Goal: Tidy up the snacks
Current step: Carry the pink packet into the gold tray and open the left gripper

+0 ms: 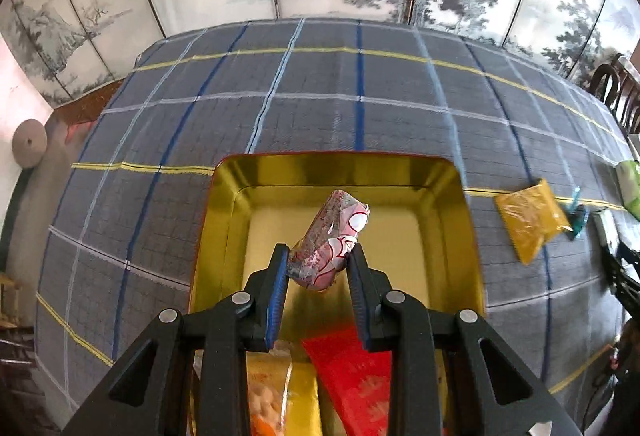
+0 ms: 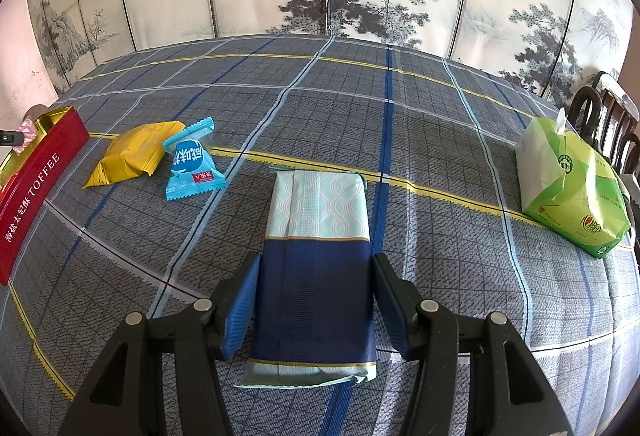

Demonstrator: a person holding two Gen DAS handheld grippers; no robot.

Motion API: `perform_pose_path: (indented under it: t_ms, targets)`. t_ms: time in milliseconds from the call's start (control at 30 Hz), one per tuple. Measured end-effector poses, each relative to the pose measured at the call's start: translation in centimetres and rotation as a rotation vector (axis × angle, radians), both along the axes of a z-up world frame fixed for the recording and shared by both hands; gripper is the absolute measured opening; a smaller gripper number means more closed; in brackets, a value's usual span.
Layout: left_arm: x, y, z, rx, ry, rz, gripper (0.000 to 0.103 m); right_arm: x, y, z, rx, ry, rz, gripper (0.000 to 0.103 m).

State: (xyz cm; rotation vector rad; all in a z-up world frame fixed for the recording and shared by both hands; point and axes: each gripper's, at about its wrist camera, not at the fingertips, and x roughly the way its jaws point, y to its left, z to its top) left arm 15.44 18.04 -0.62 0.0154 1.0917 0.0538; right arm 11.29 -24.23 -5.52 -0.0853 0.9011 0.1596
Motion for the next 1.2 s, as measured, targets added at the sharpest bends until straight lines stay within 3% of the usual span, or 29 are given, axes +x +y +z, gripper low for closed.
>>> perform_pose_path:
  t_ms: [533, 967, 1200]
  targets:
    - [0.6, 0.7, -3.4, 0.001, 0.068, 0.014, 0.026, 0.0, 0.0, 0.0, 0.000, -0.001, 0.000, 0.056]
    - [0.2, 0.4, -3.4, 0.032, 0.063, 0.004, 0.031, 0.0, 0.0, 0.0, -0.001, -0.001, 0.000, 0.056]
    - [-0.1, 0.3, -2.8, 0.032, 0.045, 0.009, 0.043, 0.0, 0.0, 0.0, -0.001, -0.001, 0.000, 0.056]
